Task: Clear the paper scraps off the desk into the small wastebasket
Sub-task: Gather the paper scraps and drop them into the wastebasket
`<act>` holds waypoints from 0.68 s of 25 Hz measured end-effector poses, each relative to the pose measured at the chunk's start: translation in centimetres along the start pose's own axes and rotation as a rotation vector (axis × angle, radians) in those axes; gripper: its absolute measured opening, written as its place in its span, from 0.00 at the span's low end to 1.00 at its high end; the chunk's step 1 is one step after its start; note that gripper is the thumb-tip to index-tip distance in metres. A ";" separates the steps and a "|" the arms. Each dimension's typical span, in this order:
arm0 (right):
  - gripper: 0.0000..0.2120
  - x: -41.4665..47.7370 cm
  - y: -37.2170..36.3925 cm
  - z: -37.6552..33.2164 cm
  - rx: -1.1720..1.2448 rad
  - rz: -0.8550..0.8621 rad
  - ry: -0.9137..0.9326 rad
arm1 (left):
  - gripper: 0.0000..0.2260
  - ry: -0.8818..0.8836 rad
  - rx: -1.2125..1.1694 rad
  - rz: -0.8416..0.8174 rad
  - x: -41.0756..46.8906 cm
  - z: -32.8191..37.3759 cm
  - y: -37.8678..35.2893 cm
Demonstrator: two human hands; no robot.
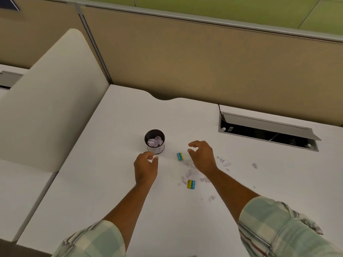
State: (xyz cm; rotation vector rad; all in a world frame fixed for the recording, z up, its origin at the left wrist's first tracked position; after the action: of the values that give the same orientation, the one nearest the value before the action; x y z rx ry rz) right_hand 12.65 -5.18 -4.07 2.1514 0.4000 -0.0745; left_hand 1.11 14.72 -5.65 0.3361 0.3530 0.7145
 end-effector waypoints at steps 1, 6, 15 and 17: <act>0.09 -0.9 1.0 1.9 -0.008 0.002 -0.030 | 0.08 0.012 0.015 -0.023 -0.9 -0.4 -0.5; 0.10 -6.7 6.4 11.8 -0.055 0.045 -0.188 | 0.10 0.028 0.101 -0.132 -5.3 -1.5 -3.2; 0.26 -16.0 9.2 22.0 -0.112 -0.036 -0.462 | 0.13 0.047 0.245 -0.241 -9.7 -2.4 -7.0; 0.34 -16.9 8.5 22.2 -0.162 -0.110 -0.458 | 0.14 0.060 0.255 -0.239 -9.7 -2.5 -7.4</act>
State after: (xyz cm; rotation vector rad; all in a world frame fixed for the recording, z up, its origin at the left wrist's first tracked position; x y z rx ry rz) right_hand 1.42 -32.01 -6.75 1.8799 0.2456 -0.5660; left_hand -2.51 3.27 -9.00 0.5051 0.5339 0.4456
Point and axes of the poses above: each hand's wrist, its own x-axis towards the middle knuckle, its own y-axis out of the back of the hand, z = x × y, the point moved 1 cm from there along x, towards the middle knuckle, and after that the axes turned 11 degrees about -x, right-handed, at the moved point
